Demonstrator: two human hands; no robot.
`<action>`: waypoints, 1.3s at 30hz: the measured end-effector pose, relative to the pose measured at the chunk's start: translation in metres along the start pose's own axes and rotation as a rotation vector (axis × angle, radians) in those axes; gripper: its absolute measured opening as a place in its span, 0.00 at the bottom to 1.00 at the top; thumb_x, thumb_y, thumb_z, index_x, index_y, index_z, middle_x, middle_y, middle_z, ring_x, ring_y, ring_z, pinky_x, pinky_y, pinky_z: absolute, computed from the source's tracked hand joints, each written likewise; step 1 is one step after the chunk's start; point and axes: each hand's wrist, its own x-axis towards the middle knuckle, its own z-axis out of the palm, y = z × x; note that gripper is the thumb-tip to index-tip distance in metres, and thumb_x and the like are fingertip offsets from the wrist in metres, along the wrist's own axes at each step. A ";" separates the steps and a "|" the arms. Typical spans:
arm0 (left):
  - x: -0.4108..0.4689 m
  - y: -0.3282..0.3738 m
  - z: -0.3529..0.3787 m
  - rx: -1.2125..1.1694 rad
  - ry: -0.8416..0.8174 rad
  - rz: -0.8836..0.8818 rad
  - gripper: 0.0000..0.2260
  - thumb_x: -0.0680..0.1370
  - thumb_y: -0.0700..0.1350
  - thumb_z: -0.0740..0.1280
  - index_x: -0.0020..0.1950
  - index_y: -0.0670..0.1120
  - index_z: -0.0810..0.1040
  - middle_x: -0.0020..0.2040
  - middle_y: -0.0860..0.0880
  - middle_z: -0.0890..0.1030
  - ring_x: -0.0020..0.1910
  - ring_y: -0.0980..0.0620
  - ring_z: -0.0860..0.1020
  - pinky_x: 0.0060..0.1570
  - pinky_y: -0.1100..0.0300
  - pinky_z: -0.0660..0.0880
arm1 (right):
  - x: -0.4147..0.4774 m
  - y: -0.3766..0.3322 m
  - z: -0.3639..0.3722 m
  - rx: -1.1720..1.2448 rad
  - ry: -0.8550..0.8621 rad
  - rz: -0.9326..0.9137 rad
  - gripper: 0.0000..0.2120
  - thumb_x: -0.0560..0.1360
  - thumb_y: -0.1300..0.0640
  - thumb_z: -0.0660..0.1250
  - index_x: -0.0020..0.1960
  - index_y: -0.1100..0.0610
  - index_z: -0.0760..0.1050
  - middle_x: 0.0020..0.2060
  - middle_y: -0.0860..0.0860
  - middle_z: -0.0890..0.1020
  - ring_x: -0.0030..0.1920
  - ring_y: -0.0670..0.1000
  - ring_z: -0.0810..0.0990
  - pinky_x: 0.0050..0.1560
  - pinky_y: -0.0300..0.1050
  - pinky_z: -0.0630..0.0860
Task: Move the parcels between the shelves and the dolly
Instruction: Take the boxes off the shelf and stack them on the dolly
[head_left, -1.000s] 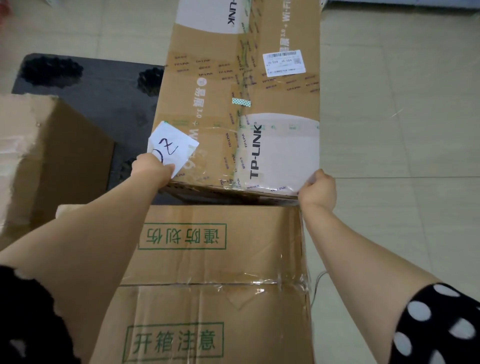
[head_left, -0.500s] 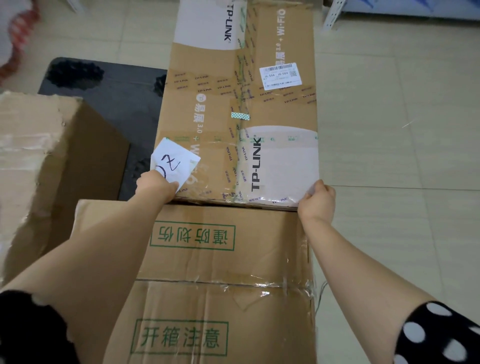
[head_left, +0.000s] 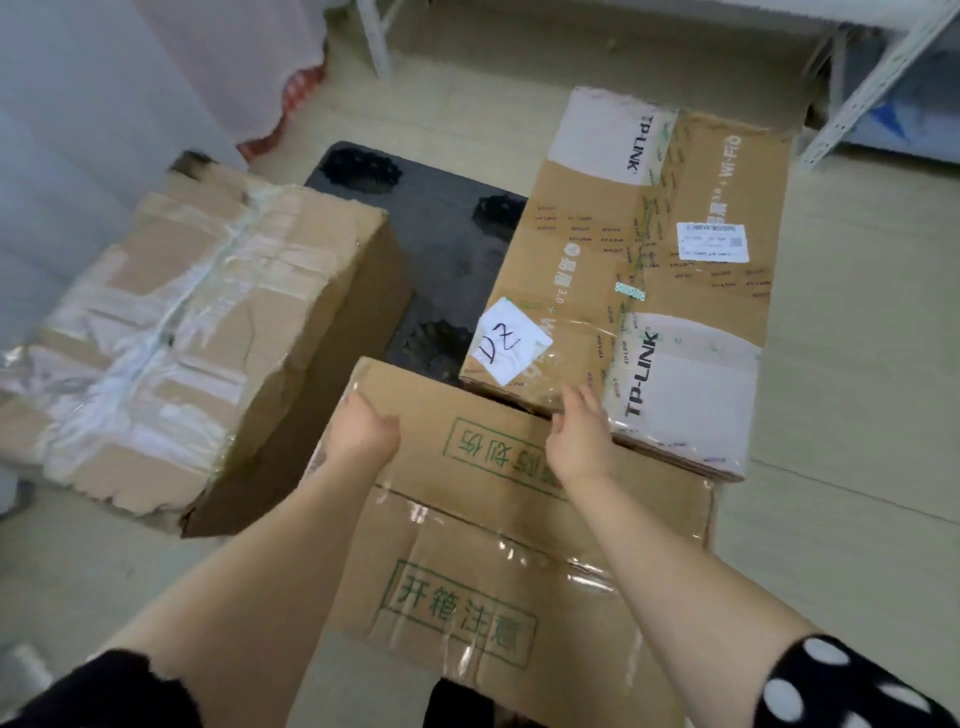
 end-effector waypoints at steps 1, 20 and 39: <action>0.000 -0.021 -0.012 -0.022 0.027 -0.046 0.27 0.80 0.47 0.64 0.74 0.38 0.60 0.70 0.40 0.69 0.68 0.40 0.69 0.64 0.50 0.67 | -0.005 -0.019 0.009 0.009 -0.050 -0.041 0.23 0.80 0.65 0.54 0.75 0.57 0.61 0.75 0.52 0.60 0.74 0.54 0.59 0.71 0.46 0.59; 0.118 -0.287 -0.121 -0.611 0.103 -0.614 0.44 0.75 0.57 0.69 0.75 0.33 0.49 0.69 0.35 0.68 0.67 0.35 0.69 0.65 0.45 0.68 | -0.063 -0.261 0.262 0.017 -0.592 -0.115 0.26 0.83 0.57 0.55 0.78 0.49 0.51 0.74 0.53 0.62 0.72 0.55 0.64 0.70 0.48 0.63; 0.147 -0.310 -0.126 -0.481 -0.023 -0.439 0.37 0.82 0.45 0.60 0.76 0.38 0.35 0.75 0.38 0.60 0.71 0.39 0.64 0.68 0.49 0.62 | -0.068 -0.273 0.324 -0.092 -0.699 -0.175 0.28 0.82 0.58 0.56 0.78 0.47 0.51 0.78 0.53 0.50 0.76 0.56 0.57 0.74 0.47 0.56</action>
